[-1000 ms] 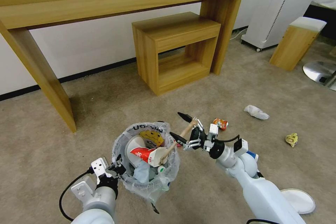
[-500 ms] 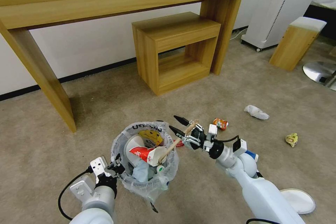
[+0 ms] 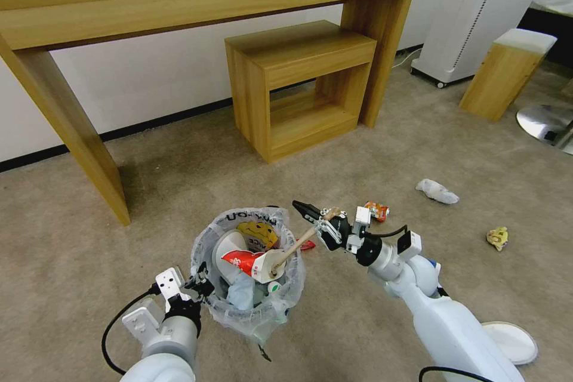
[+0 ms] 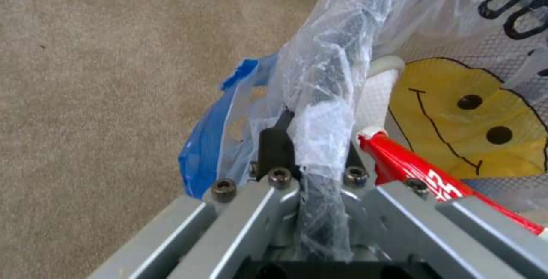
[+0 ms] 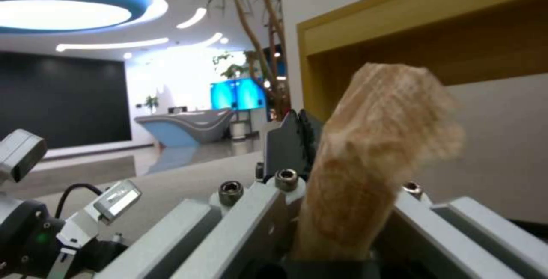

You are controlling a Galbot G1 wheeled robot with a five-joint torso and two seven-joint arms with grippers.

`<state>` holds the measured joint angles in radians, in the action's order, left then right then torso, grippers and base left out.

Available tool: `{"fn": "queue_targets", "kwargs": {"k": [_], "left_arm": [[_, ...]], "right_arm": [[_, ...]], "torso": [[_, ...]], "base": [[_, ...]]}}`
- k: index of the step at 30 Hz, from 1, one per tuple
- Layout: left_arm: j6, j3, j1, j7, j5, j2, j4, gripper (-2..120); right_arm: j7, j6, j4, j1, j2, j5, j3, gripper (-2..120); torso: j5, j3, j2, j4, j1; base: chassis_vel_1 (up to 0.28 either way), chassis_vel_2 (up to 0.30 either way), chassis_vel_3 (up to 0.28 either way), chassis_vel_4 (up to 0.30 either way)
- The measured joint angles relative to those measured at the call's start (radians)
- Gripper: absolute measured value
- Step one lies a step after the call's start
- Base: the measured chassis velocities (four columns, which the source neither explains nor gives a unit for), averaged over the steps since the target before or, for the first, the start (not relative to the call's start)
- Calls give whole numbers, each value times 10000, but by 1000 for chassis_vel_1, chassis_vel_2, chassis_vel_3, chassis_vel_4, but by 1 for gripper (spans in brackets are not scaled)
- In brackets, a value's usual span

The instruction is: Pick up the trash bin and place the garbage on the floor into it.

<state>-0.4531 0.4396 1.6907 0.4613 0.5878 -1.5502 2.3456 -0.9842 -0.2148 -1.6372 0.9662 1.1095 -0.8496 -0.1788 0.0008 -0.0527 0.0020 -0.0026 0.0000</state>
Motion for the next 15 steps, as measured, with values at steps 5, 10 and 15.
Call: {"fn": "queue_targets", "kwargs": {"k": [5, 10, 15], "left_arm": [[50, -47, 0, -33, -73, -23, -38, 1], [68, 30, -24, -58, -70, 0, -72, 1], [89, 104, -104, -91, -26, 14, -166, 1]], "right_arm": [[119, -22, 164, -794, 39, -274, 631, 0], [157, -51, 473, -1644, 457, -292, 1330, 0], [185, -83, 1052, -2629, 936, -111, 2080, 0]], "torso": [[-2, 0, 0, 1, 0], [-2, -1, 0, 3, 0], [-2, -1, 0, 3, 0]], "base": [[0, 0, 0, 0], [0, 0, 0, 0], [0, 0, 0, 0]]}}
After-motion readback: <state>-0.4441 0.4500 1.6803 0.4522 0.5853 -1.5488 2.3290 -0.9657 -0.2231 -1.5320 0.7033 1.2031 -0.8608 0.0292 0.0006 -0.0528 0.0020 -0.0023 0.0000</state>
